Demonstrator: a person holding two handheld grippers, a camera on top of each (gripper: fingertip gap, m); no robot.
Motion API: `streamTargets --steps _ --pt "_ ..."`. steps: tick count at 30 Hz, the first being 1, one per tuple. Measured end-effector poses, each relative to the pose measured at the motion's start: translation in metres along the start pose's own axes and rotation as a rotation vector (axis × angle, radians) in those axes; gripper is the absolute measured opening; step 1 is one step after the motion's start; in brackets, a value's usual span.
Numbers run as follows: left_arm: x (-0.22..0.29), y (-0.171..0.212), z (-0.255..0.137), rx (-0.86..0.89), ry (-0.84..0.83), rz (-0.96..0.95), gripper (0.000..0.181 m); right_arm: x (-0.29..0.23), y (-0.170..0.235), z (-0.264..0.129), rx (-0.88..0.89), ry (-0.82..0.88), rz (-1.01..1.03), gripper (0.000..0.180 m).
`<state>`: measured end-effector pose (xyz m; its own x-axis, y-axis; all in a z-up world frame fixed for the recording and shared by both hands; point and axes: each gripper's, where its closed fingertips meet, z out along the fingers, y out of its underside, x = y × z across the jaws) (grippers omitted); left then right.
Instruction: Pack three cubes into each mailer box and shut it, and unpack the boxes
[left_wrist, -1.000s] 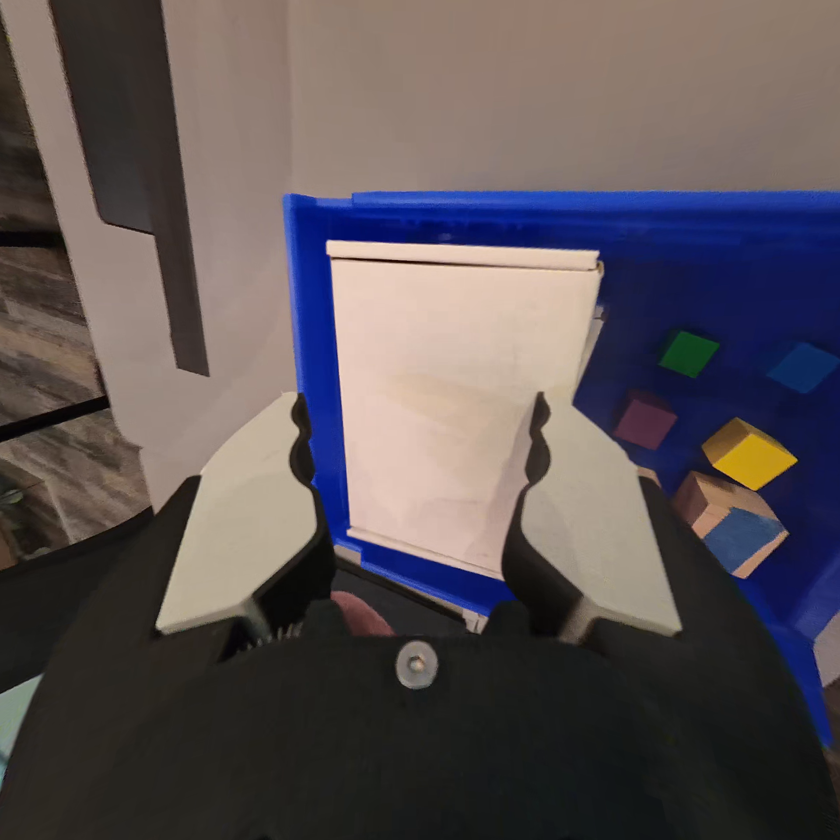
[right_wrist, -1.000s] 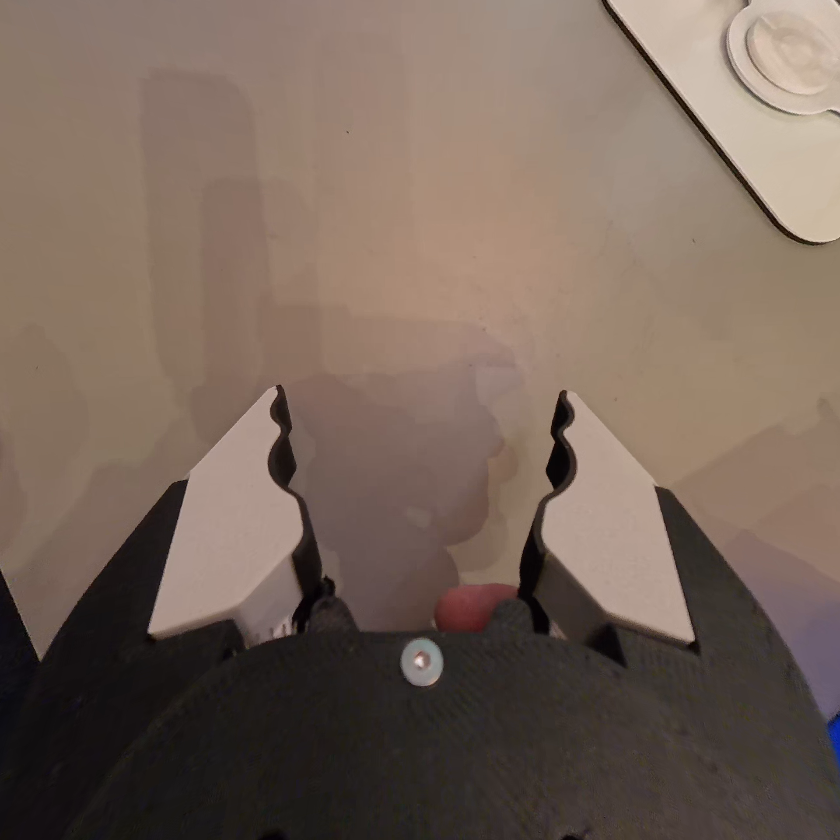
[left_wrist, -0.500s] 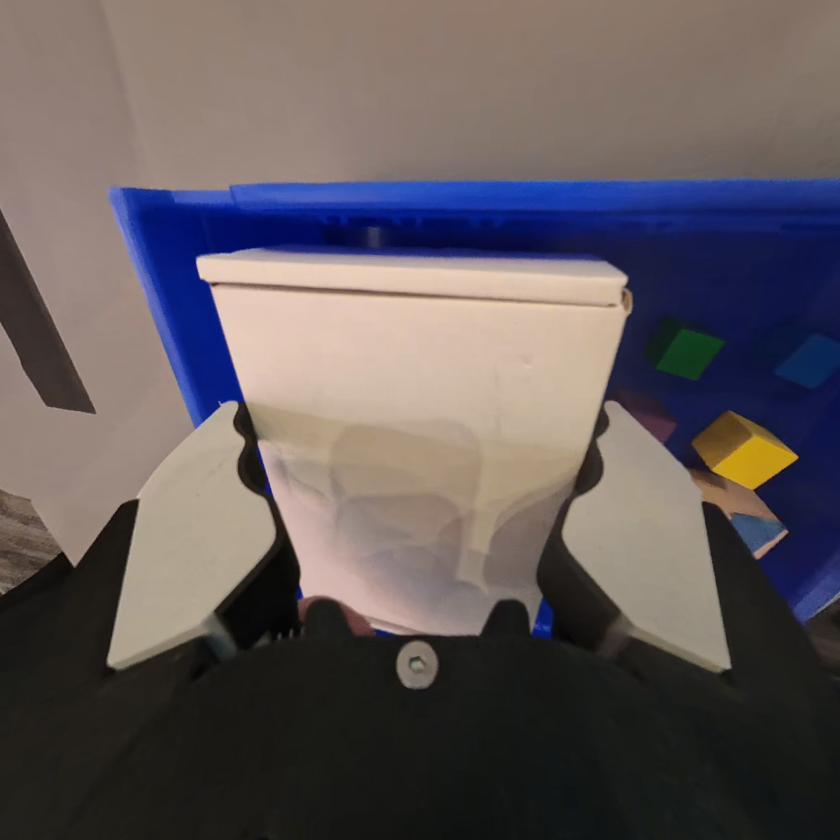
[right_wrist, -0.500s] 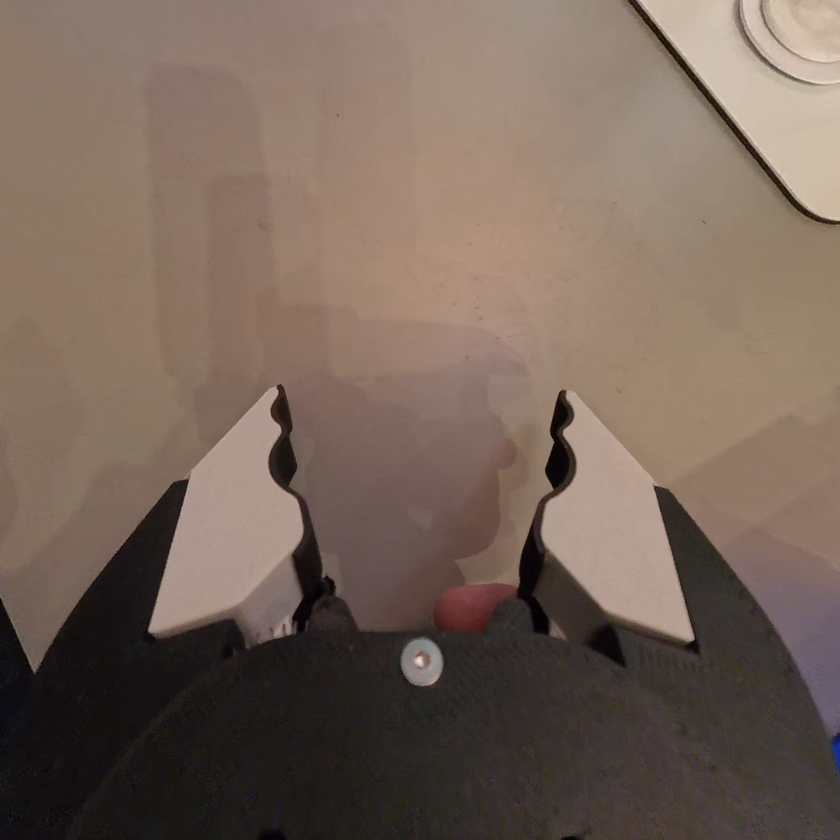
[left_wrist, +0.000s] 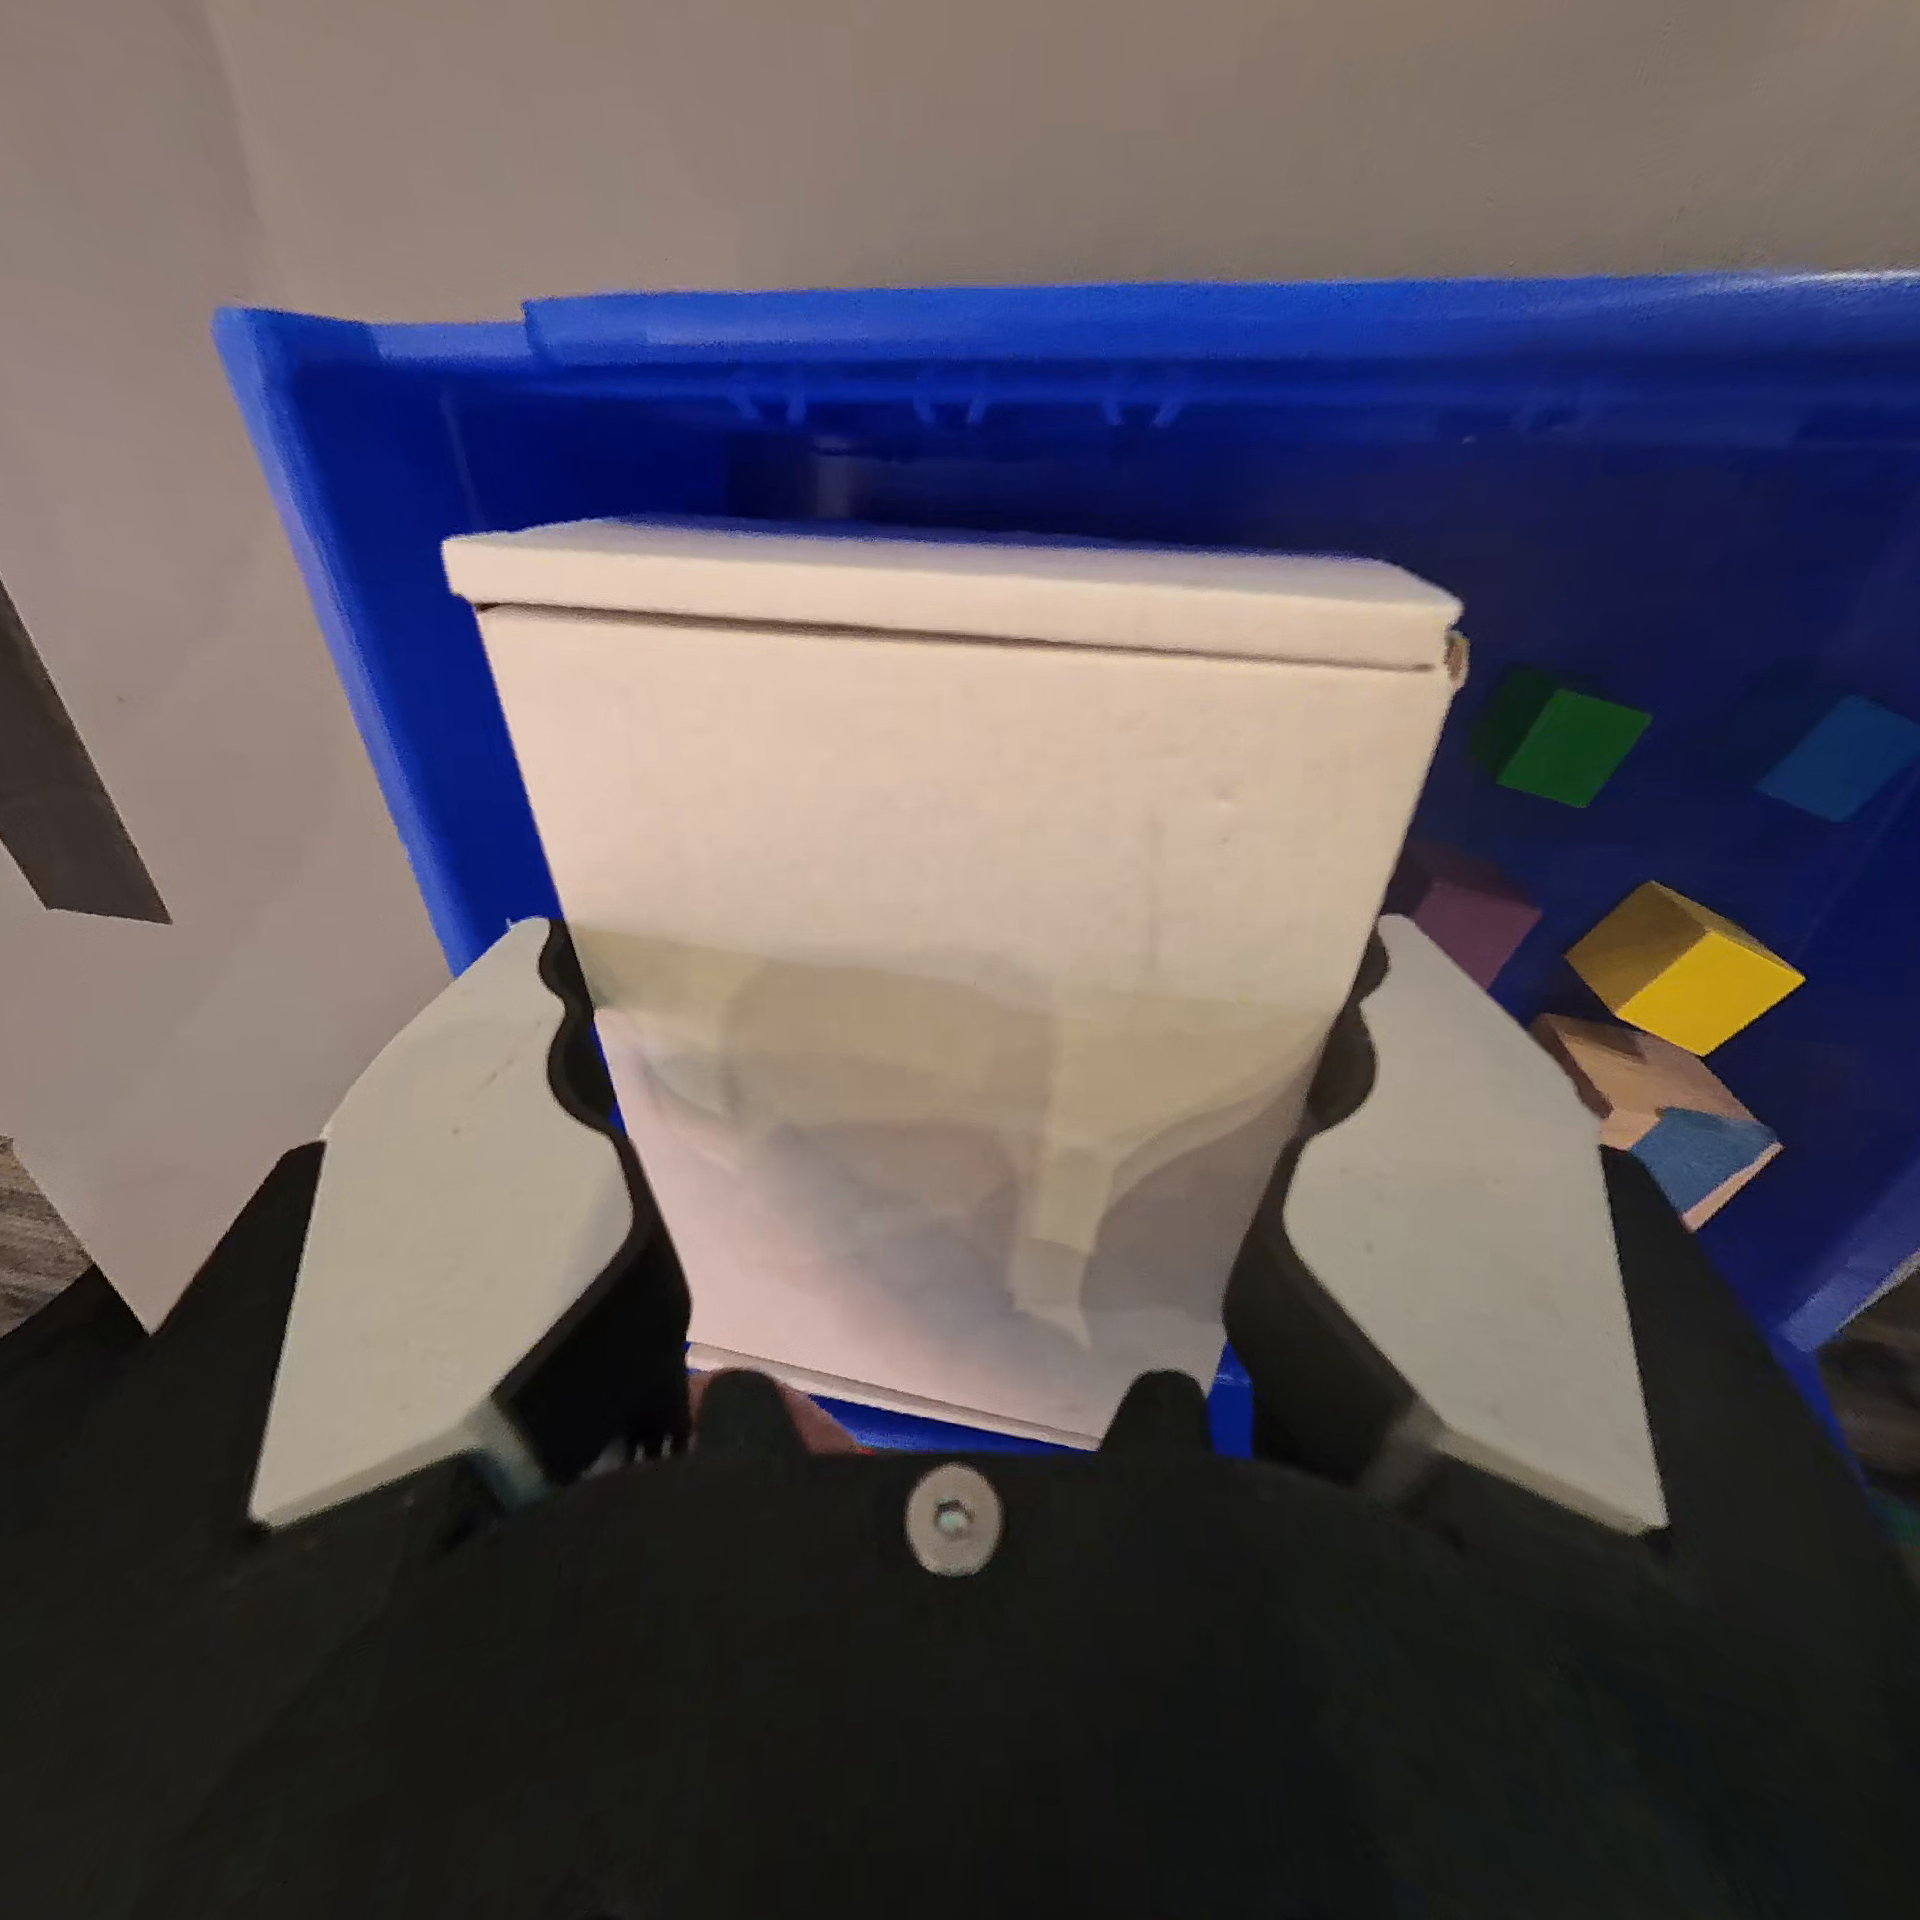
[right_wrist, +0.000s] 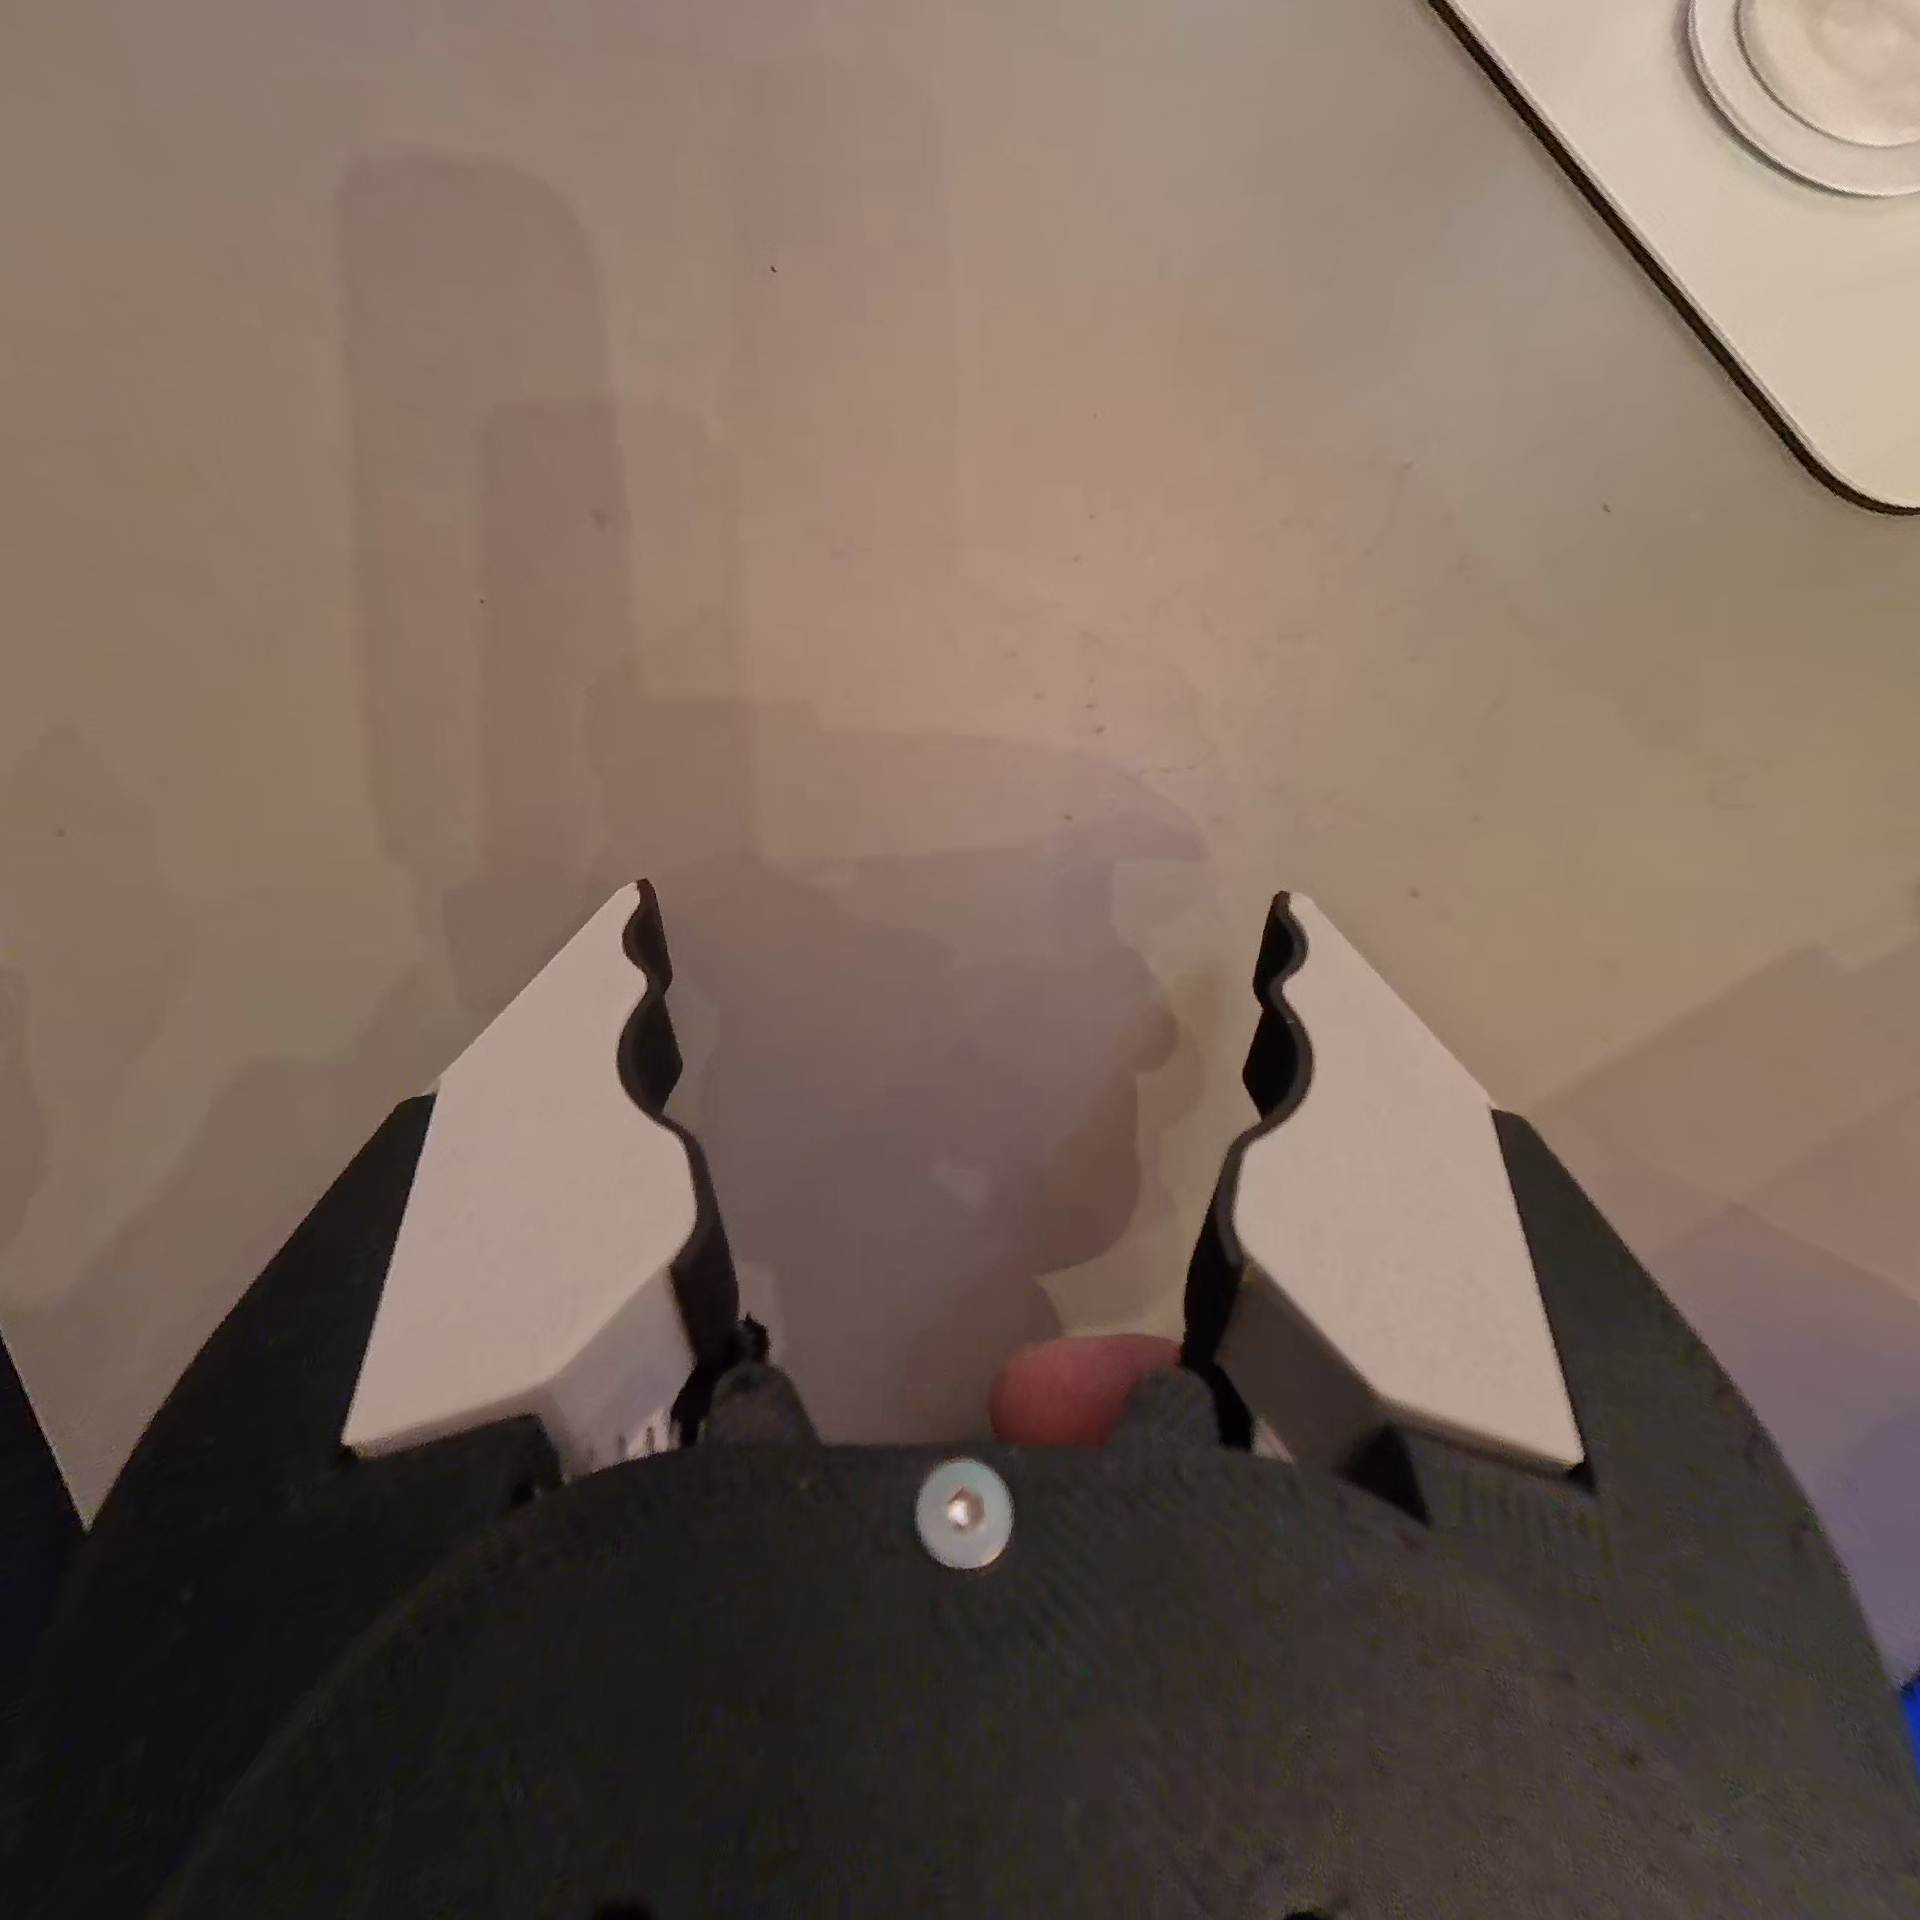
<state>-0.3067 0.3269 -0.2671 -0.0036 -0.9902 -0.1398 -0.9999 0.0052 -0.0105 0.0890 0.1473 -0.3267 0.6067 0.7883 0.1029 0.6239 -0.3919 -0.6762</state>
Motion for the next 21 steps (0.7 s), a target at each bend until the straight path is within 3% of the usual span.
streamTargets --steps 6,11,15,21 --pt "0.001 -0.004 -0.014 0.049 -0.027 -0.025 0.132 -0.002 -0.001 0.001 0.0 -0.007 -0.01 0.111" --pt "-0.009 -0.017 -0.058 0.082 -0.103 -0.031 0.132 -0.001 -0.005 -0.002 0.015 0.006 -0.022 0.111" --pt "-0.004 -0.062 -0.091 0.135 -0.109 0.022 0.132 0.001 -0.017 -0.008 0.052 0.043 -0.071 0.111" --pt "0.028 -0.162 -0.1 0.141 -0.007 0.183 0.132 0.006 -0.043 -0.034 0.134 0.192 -0.229 0.11"
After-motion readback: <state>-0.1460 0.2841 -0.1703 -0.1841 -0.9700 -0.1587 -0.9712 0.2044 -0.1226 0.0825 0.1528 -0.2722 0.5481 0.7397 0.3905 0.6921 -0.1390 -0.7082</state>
